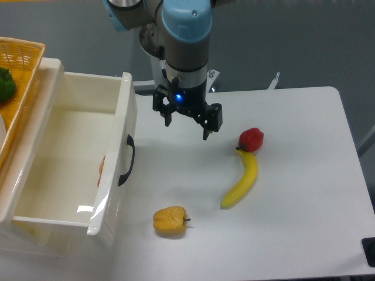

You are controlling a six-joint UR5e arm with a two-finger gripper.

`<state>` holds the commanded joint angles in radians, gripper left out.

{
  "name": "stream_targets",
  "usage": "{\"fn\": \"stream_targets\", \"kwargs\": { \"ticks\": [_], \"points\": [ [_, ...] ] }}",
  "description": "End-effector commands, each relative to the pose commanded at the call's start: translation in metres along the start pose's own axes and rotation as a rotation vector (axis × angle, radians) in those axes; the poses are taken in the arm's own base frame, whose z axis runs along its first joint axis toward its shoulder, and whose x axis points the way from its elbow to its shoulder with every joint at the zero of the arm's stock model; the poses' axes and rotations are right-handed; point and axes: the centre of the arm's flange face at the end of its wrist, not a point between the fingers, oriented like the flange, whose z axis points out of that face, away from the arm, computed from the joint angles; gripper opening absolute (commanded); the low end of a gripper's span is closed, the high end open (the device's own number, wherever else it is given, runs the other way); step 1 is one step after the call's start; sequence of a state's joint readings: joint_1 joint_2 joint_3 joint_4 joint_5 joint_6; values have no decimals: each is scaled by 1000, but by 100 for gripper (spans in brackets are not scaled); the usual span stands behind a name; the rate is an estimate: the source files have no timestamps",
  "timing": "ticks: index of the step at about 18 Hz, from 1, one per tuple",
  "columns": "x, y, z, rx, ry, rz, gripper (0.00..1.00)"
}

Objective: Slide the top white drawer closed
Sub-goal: 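Move the gripper down and toward the open white drawer's front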

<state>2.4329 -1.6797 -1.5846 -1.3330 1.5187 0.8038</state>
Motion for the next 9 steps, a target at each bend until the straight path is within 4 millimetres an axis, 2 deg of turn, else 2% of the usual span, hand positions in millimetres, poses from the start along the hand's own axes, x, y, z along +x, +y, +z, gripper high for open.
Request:
{"fn": "stream_targets", "kwargs": {
  "ticks": [9],
  "points": [
    [-20,0,23,-34,25,-34,100]
  ]
}}
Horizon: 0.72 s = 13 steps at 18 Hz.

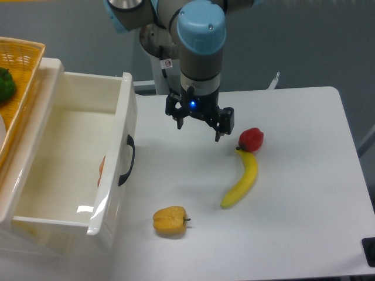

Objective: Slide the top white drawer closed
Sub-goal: 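Move the gripper down and toward the open white drawer's front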

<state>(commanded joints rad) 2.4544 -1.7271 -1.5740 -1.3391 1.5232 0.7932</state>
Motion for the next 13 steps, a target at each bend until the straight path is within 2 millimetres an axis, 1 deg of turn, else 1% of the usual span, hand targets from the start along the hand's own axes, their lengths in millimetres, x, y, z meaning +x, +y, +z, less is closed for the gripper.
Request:
{"fn": "stream_targets", "kwargs": {
  "ticks": [1,3,7,10,13],
  "points": [
    [-4,-1,4,-8,1,-5,100],
    [-6,2,11,-15,10,-9,100],
    [-8,3,14,-25,5,-6,100],
    [-11,1,21,-36,7,-6,100],
    [-19,-4,36,-40,5,-29,100]
  ]
}}
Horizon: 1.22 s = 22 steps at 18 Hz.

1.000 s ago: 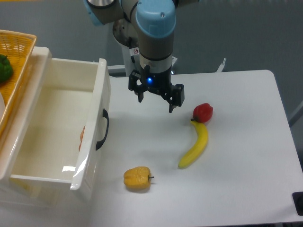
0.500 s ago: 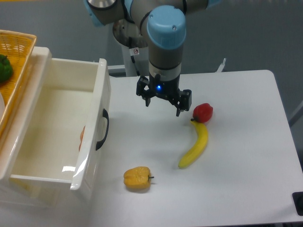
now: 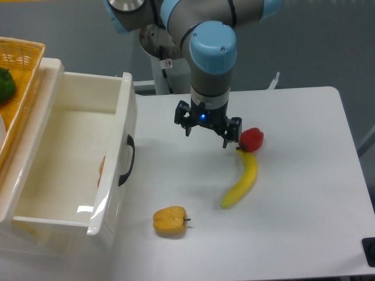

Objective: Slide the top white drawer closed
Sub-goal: 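Move the gripper down and toward the open white drawer's front, then lower the gripper beside the drawer front near its black handle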

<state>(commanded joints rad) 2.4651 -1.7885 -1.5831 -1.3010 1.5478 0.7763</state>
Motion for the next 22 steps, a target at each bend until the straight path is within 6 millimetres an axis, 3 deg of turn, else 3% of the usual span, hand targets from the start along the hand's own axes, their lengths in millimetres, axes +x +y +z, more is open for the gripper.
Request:
{"fn": "stream_targets", "kwargs": {
  "ticks": [4,8,22],
  "points": [
    [-3,-1,8,-7,6,-43,100],
    [-6,-7,31,-29,30,-177,100],
    [11,-33,80,-43,108,-140,100]
  ]
}}
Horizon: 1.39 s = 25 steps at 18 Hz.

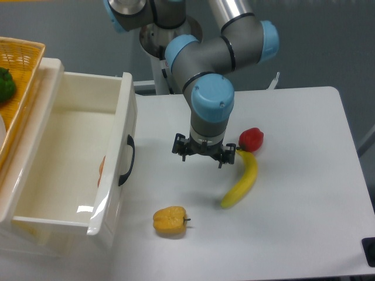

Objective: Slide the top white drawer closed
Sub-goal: 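Lower the gripper beside the drawer front near its black handle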

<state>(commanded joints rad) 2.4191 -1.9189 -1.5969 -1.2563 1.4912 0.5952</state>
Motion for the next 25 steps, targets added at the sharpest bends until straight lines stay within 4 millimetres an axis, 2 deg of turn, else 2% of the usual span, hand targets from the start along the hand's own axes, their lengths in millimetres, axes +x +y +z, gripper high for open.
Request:
{"fn": "stream_targets", "kwargs": {
  "ticks": [4,9,13,25],
  "points": [
    [1,-6,14,11,59,-22,100],
    [7,-11,13,45,113,-48,100],
    [18,-18,23,30,121,-25,100],
    [49,-30,29,21,125,26,100]
  ]
}}
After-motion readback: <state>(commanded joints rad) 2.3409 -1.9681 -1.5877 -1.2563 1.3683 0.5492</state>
